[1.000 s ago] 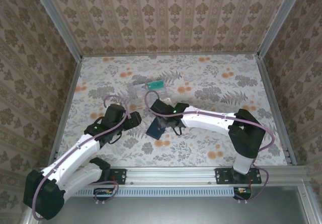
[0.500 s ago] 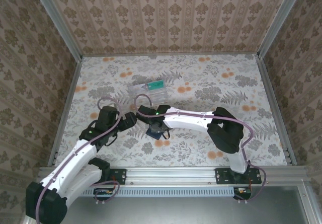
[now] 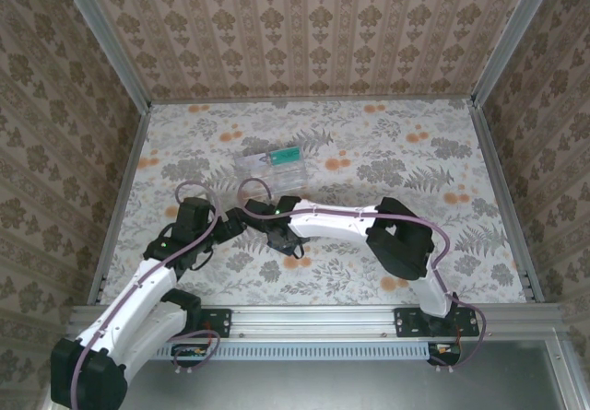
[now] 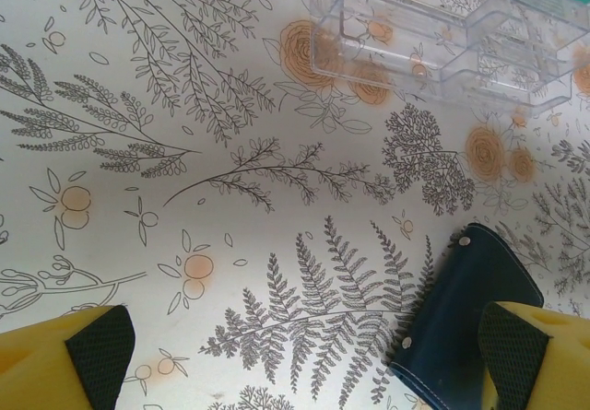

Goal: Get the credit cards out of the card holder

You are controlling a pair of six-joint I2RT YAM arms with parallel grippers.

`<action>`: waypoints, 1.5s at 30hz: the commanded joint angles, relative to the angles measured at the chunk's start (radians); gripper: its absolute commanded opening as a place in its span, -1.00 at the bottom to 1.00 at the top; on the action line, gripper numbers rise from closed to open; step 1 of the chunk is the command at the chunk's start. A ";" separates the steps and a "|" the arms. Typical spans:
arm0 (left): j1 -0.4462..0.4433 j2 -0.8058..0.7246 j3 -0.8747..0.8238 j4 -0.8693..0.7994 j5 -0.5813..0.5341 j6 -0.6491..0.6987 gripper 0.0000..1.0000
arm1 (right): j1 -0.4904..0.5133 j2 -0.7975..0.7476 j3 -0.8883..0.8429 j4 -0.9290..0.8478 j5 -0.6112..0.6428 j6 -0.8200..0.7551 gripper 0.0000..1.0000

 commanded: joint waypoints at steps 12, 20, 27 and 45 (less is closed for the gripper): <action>0.012 -0.029 -0.021 -0.012 0.027 0.016 1.00 | -0.017 0.032 -0.013 -0.012 0.060 -0.029 -0.65; 0.007 -0.034 -0.044 0.037 0.089 -0.004 1.00 | -0.019 -0.052 -0.075 0.018 0.120 -0.125 -1.00; -0.047 -0.023 -0.093 0.171 0.134 -0.061 1.00 | -0.038 -0.163 -0.210 0.085 0.108 -0.268 -1.00; -0.235 0.154 -0.056 0.328 0.038 -0.132 1.00 | -0.079 -0.226 -0.280 0.080 0.153 -0.311 -0.30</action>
